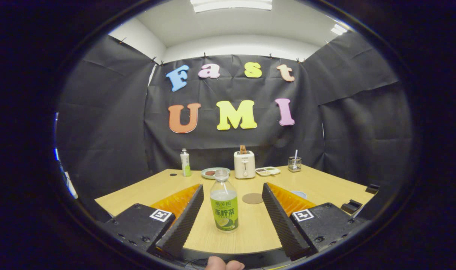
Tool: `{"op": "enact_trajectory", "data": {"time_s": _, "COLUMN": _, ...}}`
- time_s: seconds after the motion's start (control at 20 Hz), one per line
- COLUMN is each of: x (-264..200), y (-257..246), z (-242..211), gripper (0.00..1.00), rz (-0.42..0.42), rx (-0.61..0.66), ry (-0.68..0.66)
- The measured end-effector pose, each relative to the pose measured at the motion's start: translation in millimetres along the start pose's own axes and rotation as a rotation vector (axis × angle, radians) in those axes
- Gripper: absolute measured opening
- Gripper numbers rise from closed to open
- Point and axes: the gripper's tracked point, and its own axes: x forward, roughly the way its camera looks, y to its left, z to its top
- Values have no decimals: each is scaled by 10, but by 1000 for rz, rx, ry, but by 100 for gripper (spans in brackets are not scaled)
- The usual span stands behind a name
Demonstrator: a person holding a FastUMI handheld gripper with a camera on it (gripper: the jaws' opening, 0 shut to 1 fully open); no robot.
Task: Take the bottle from table, then pour the juice into the cup, finally place the bottle on the coaster
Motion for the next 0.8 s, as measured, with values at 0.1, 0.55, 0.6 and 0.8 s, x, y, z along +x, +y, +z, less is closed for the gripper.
{"op": "enact_trajectory", "data": {"time_s": 0.1, "x": 76, "y": -19, "z": -219, "gripper": 100, "rz": -12, "rx": -26, "ry": 42}}
{"op": "enact_trajectory", "data": {"time_s": 0.55, "x": 512, "y": 68, "z": -575, "gripper": 100, "rz": 6, "rx": -58, "ry": 131}}
{"op": "enact_trajectory", "data": {"time_s": 0.6, "x": 585, "y": 77, "z": -604, "gripper": 100, "rz": 11, "rx": -56, "ry": 141}}
{"op": "enact_trajectory", "data": {"time_s": 0.8, "x": 857, "y": 92, "z": -779, "gripper": 100, "rz": 26, "rx": -51, "ry": 194}}
